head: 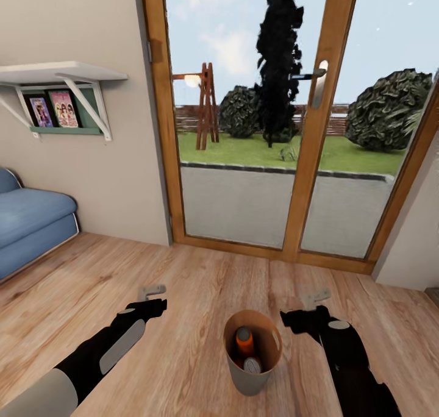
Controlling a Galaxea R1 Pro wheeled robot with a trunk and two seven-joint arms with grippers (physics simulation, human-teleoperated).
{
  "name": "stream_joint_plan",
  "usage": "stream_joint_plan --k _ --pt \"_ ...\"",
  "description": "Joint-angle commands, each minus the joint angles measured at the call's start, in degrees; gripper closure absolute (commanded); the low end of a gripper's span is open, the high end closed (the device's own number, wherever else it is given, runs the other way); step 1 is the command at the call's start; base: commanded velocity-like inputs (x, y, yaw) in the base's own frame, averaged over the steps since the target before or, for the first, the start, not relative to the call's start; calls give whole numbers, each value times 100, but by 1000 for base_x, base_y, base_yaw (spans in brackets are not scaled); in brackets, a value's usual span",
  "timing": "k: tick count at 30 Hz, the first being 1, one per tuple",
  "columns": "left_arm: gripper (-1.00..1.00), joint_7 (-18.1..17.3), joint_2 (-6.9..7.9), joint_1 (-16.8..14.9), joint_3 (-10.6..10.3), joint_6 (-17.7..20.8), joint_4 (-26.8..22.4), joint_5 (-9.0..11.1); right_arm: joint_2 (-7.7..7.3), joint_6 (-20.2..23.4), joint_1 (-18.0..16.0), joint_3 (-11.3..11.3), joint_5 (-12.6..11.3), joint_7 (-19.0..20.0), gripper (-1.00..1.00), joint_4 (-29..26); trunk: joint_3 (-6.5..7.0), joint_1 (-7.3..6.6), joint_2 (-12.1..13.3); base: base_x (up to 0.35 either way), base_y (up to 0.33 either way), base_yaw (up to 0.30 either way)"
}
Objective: Put the three can of soda from the living room inside the tash can in the kitchen.
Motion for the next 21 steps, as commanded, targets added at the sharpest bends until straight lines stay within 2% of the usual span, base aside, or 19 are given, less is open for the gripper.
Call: stream_joint_plan --k 1,2,5,7,10,11,21 --pt "-100 2 -2 0 -2 0 2 1 5 -172 178 -39 -6 4 -100 -1 30 -2 2 0 0 0" --pt "-100 3 -3 0 -8 -3 4 1 9 -321 335 -65 -9 7 -100 4 57 -5 3 0 0 0" --pt "-100 4 -6 0 -34 -6 6 1 18 -515 523 -87 -44 9 -100 14 132 -12 7 0 0 0" --pt "-100 4 -7 0 -50 -7 7 1 19 -644 652 -95 -173 -4 -100 21 180 -18 10 0 0 0" --pt "-100 4 -8 0 -64 -8 7 1 16 -768 841 -103 -422 -30 -100 27 237 -78 120 0 0 0" --pt "-100 4 -5 0 -73 -10 8 1 12 -855 1076 -107 -672 -42 -100 37 256 -100 160 0 0 0" --pt "-100 5 -2 0 -79 -9 8 5 24 -866 1311 -106 -855 -65 -100 162 436 -320 561 0 0 0"
